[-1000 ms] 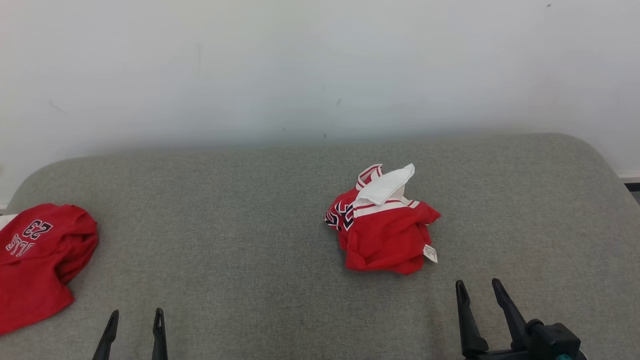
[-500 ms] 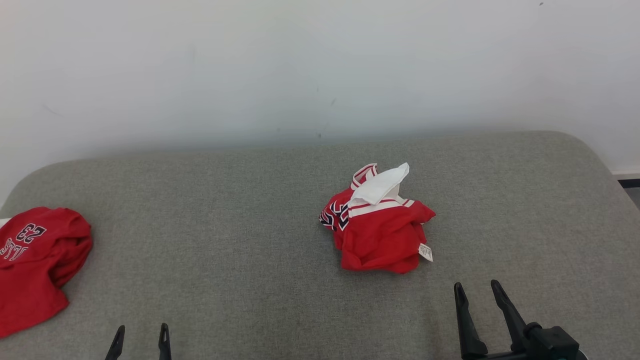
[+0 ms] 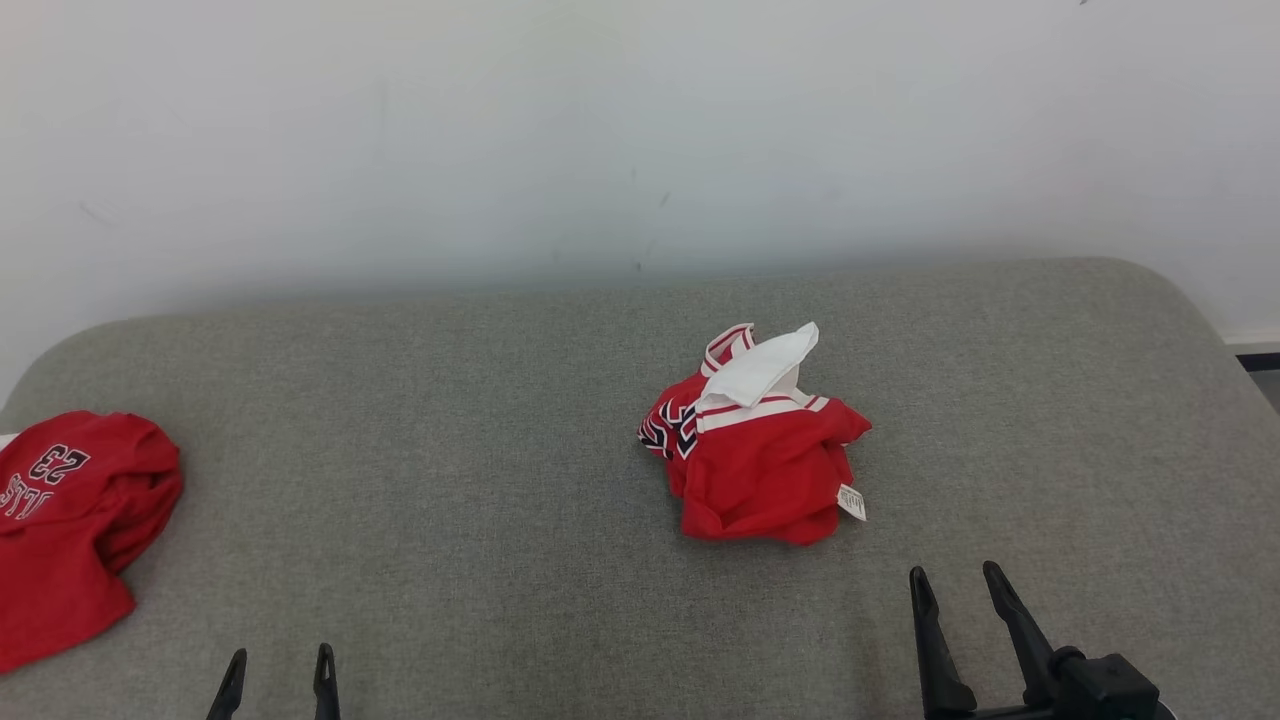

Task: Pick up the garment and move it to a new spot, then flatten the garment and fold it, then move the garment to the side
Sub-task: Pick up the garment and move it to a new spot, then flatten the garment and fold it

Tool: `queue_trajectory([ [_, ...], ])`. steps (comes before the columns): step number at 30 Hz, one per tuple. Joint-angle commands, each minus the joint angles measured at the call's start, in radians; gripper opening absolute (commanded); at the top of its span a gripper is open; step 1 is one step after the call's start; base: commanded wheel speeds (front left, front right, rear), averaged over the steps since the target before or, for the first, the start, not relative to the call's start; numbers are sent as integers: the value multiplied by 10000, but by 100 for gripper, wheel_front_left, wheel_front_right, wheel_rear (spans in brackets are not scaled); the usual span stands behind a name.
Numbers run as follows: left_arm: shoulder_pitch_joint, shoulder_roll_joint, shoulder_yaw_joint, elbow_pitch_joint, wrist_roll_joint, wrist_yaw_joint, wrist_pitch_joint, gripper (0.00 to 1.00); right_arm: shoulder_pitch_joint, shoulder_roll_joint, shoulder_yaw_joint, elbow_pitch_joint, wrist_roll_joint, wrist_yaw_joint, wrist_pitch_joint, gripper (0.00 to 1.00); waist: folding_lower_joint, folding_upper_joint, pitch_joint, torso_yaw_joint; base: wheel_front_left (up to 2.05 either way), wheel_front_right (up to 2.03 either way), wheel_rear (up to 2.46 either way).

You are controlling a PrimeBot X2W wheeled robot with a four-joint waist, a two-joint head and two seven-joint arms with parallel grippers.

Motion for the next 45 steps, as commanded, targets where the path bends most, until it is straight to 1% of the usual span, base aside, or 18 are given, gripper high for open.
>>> queue_trajectory([
  [1,-20,7,0,-30,-29,12,-32,100,92,24,0,-9,33,-22,-6,100,0,0,2,4,0,0,0],
  [30,-81,81,-97,6,-126,82,-33,100,112,24,30,128,96,-22,-6,100,0,0,77,37,0,0,0],
  [36,-97,71,-136,-22,-181,90,-34,100,56,24,10,145,386,-22,-5,100,0,0,96,90,0,0,0],
  [41,-252,-22,-252,71,-218,27,-34,100,-482,24,182,315,303,-22,-5,100,0,0,173,283,0,0,0],
  [45,-493,-147,-521,205,-139,-135,-34,100,-1593,-203,414,907,70,-22,-4,100,0,0,313,646,0,0,0],
])
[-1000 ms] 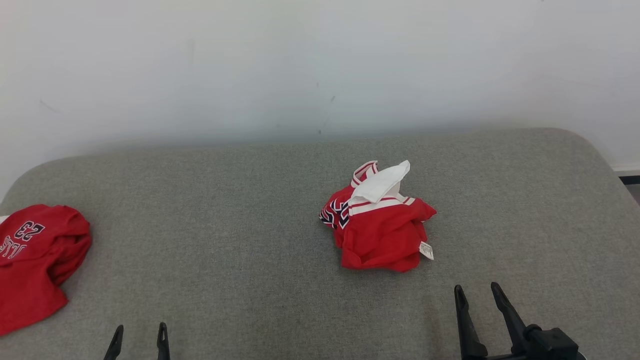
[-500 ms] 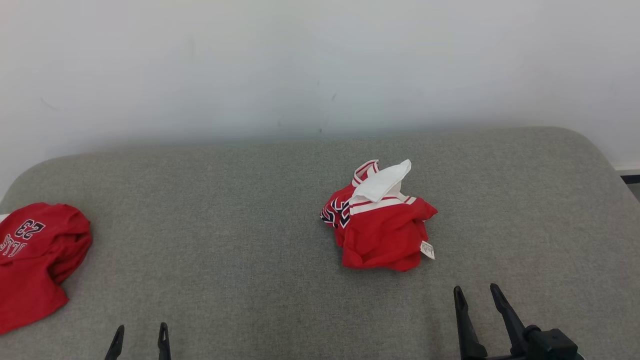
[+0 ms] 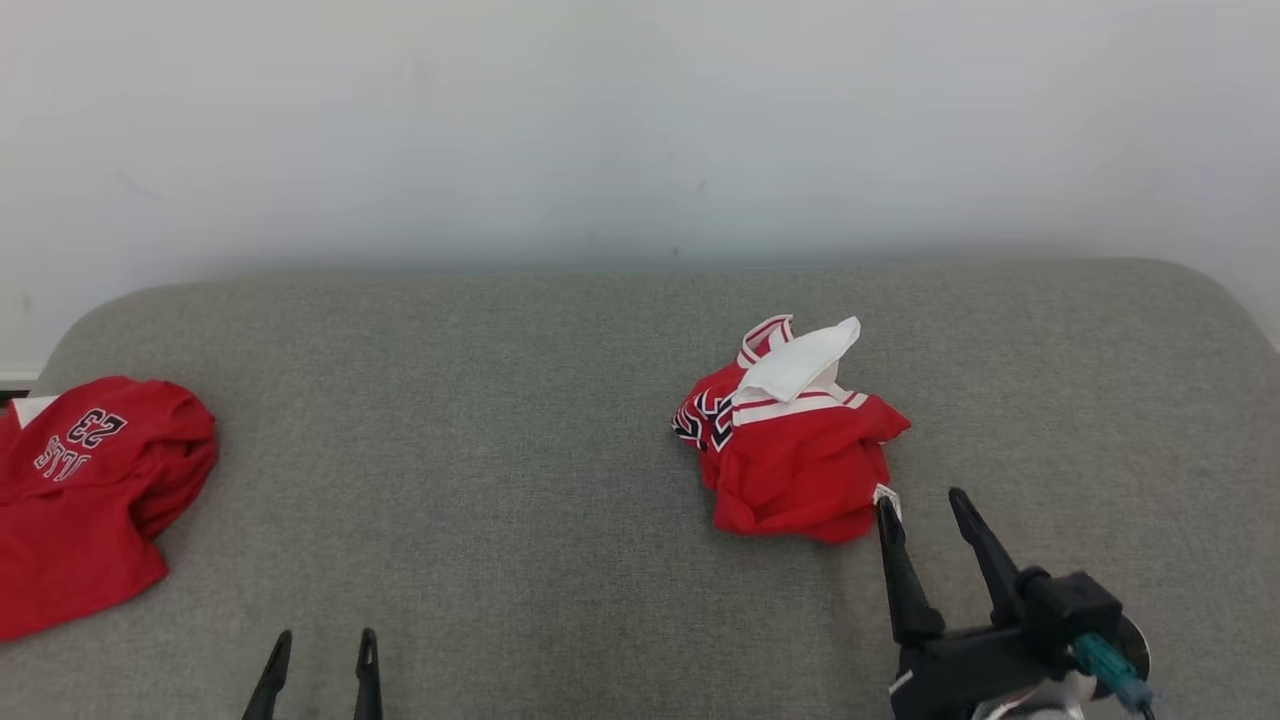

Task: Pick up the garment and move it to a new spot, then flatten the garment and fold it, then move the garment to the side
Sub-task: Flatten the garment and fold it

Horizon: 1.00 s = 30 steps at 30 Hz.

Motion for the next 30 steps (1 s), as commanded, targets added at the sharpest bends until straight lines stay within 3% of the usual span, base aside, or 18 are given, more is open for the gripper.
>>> queue_trajectory([
  [1,-181,-63,-77,58,-2,-44,-34,100,-508,-161,104,240,-62,-22,9,100,0,0,121,251,0,0,0],
  [14,-970,-445,-274,540,128,-443,-34,100,-4308,-1182,1497,3575,-257,-22,928,100,0,0,802,1142,0,0,0],
  [24,-1220,-852,-310,732,347,-642,-34,100,-5761,-1521,2475,6198,-3,-22,1616,100,0,0,1037,1609,0,0,0],
  [25,-1210,-885,-309,725,369,-630,-34,100,-5877,-1567,2564,6392,18,-22,1604,60,0,0,1040,1635,0,0,0],
  [26,-1202,-902,-291,733,389,-638,-34,100,-5951,-1589,2636,6575,80,-22,1590,5,0,0,1039,1653,0,0,0],
  [27,-1210,-898,-255,773,397,-677,-34,100,-6018,-1603,2711,6743,152,-22,1589,0,0,0,1034,1664,0,0,0],
  [30,-1234,-964,-203,866,415,-762,-34,100,-6218,-1662,2899,7141,298,-22,1452,0,0,0,977,1689,0,0,0],
])
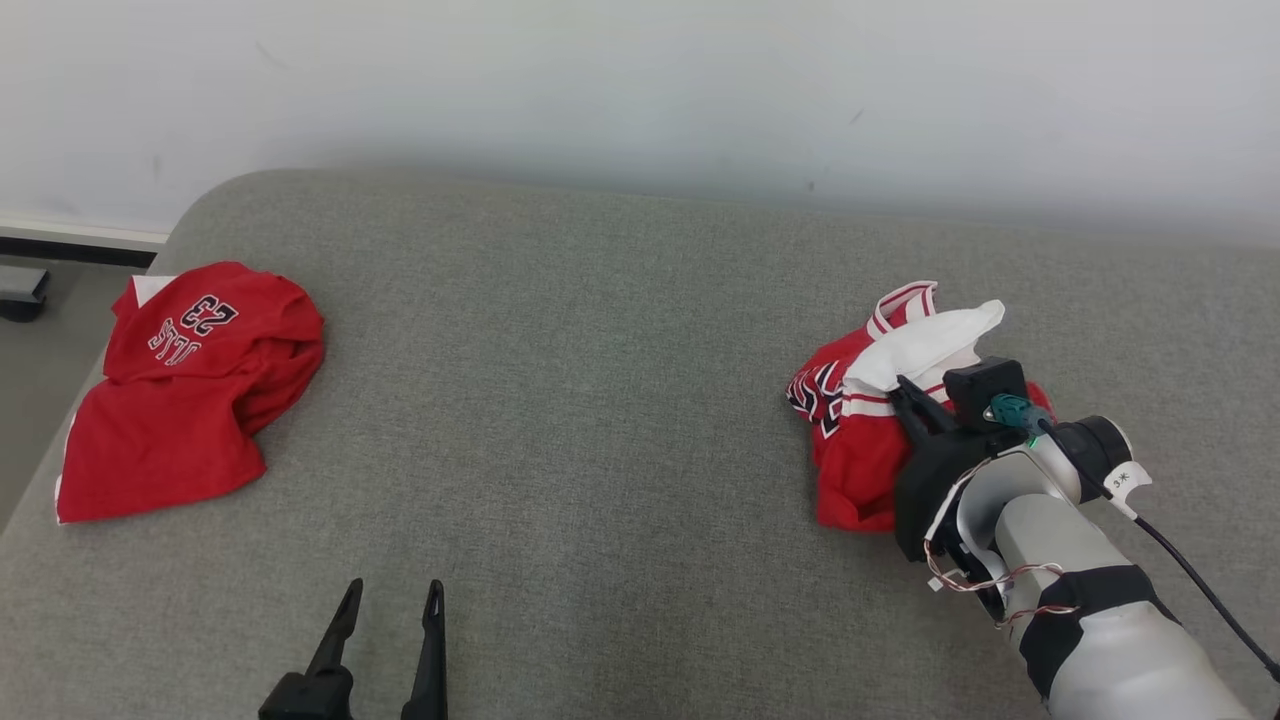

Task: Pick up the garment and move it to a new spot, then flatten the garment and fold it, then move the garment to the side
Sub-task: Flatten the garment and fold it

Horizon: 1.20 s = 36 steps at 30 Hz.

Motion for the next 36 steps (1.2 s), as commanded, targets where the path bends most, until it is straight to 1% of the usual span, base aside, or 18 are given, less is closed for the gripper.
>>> queue_trajectory([
  [1,-84,-47,20,40,100,-1,-34,100,-99,-30,45,53,67,-22,-163,0,-1,-1,-46,4,0,0,0],
  [5,-36,-78,163,126,132,-75,-34,100,-335,36,174,114,289,-22,-942,0,-1,-1,-202,-58,0,0,0],
  [10,189,-93,353,123,214,-126,-34,100,-418,95,193,-179,466,-22,-1404,0,-1,-1,-436,-278,0,0,0],
  [13,299,-96,471,60,214,-148,-34,100,-118,21,81,-761,406,-22,-1491,0,-1,-1,-546,-514,0,0,0],
  [15,370,-105,556,12,238,-168,-34,100,202,-112,-101,-1692,282,-22,-1491,0,-1,-1,-588,-721,0,0,0],
  [19,490,-136,676,-37,249,-157,-34,100,1590,-282,-610,-3777,3,-22,-1476,0,-1,-1,-620,-1205,0,0,0],
  [23,463,-194,737,-95,312,-217,-34,100,3358,-334,-1435,-5859,-267,-22,-1480,0,-1,-1,-570,-1639,0,0,0],
  [27,365,-268,772,-123,380,-264,-34,100,5178,-16,-2418,-7526,-501,-22,-1482,0,-1,-1,-468,-2013,0,0,0],
  [28,365,-268,772,-123,380,-264,-34,100,5178,-16,-2418,-7526,-501,-22,-1482,0,-1,-1,-468,-2013,0,0,0],
  [29,294,-304,766,-118,411,-314,-34,100,5979,226,-2829,-8175,-618,-22,-1484,0,-1,-1,-402,-2158,0,0,0],
  [30,294,-304,766,-118,411,-314,-34,100,5979,226,-2829,-8175,-618,-22,-1484,0,-1,-1,-402,-2158,0,0,0],
  [33,193,-382,734,-61,461,-357,-34,100,7064,525,-3419,-8419,-748,-22,-1467,0,-1,-1,-341,-2276,0,0,0],
  [36,137,-434,762,-8,495,-419,-34,100,7704,785,-3739,-8189,-784,-22,-1328,0,-1,-1,-308,-2361,0,0,0],
])
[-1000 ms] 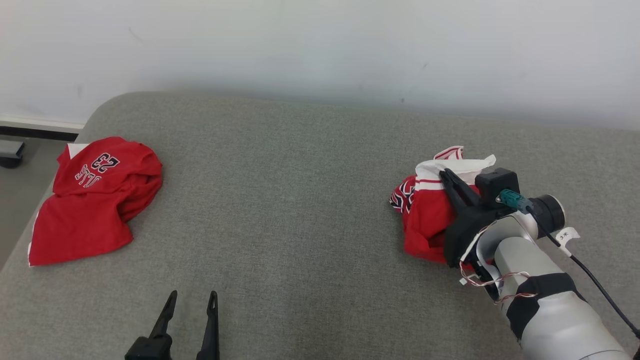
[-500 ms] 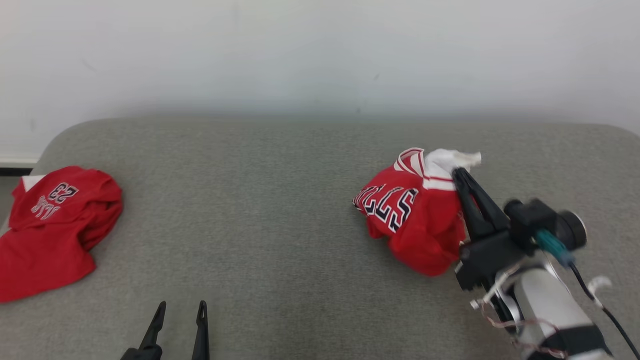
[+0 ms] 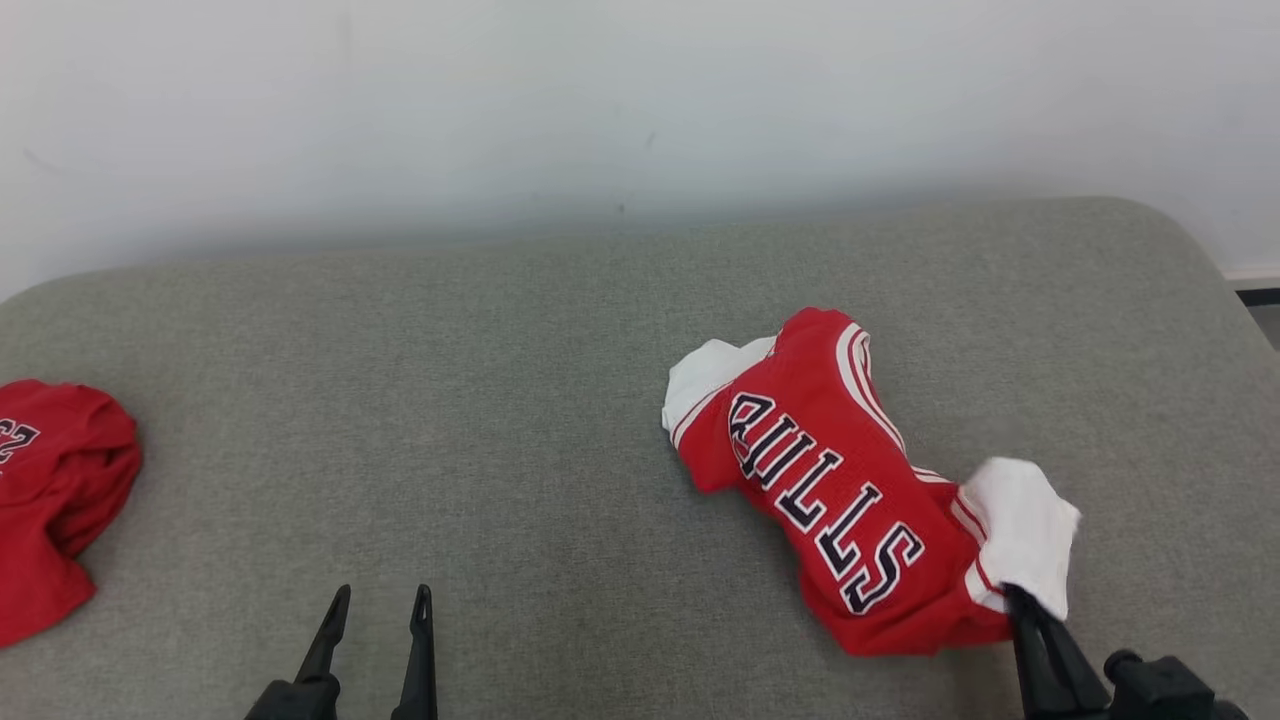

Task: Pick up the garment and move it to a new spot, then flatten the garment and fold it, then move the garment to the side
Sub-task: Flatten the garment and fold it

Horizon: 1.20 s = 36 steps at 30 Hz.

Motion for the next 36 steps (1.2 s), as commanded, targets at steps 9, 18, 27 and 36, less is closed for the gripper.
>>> queue_trajectory([
  [9,-47,-92,182,142,158,-159,-34,100,340,267,-238,-694,165,-22,-182,100,1,0,17,-171,0,0,0],
  [18,53,-166,301,228,244,-303,-34,100,202,-29,-188,-1390,317,-22,-176,100,1,0,-188,-22,0,0,0],
  [27,37,-255,289,239,362,-340,-34,100,-1185,-713,-123,225,342,-22,113,100,1,0,-193,558,0,0,0],
  [36,-132,-309,252,266,424,-409,-34,100,-2847,-1512,191,3404,638,-22,534,100,1,0,118,939,0,0,0],
])
